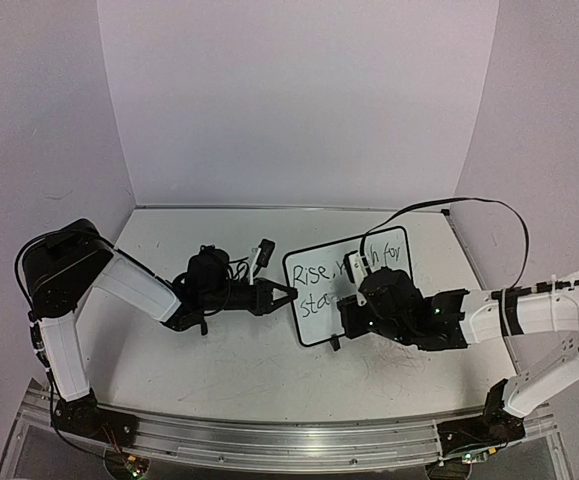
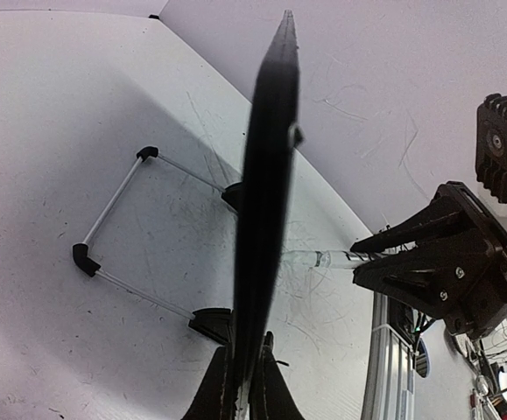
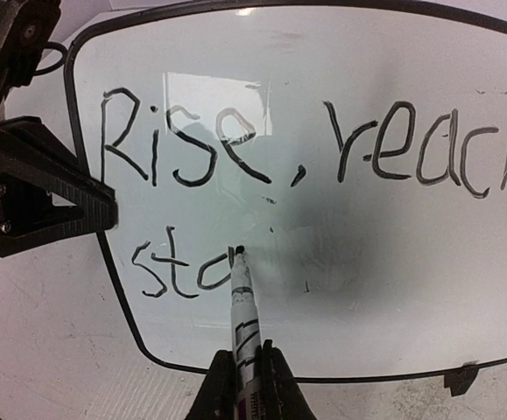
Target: Write a sentence on the whiteboard
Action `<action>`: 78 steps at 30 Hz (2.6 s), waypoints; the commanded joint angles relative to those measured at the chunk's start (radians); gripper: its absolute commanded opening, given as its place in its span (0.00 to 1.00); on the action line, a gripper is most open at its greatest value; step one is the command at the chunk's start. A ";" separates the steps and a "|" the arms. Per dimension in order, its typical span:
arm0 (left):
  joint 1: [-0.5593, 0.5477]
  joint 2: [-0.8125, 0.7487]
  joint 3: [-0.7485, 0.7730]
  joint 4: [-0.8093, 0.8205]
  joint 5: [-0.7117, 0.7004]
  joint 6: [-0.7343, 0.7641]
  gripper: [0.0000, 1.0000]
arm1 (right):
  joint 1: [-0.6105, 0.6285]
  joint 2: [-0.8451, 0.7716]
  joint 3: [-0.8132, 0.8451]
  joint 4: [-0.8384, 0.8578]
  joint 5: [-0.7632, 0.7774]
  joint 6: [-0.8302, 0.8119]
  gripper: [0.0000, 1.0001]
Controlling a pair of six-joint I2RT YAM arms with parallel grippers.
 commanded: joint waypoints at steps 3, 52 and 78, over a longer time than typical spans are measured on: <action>-0.009 -0.023 0.013 -0.073 0.006 0.001 0.00 | -0.003 -0.013 -0.031 -0.026 0.018 0.041 0.00; -0.009 -0.030 0.006 -0.081 0.004 0.004 0.00 | -0.028 -0.080 -0.025 0.038 -0.003 0.021 0.00; -0.009 -0.024 0.016 -0.083 0.007 0.005 0.00 | -0.046 -0.048 -0.034 0.002 0.009 0.031 0.00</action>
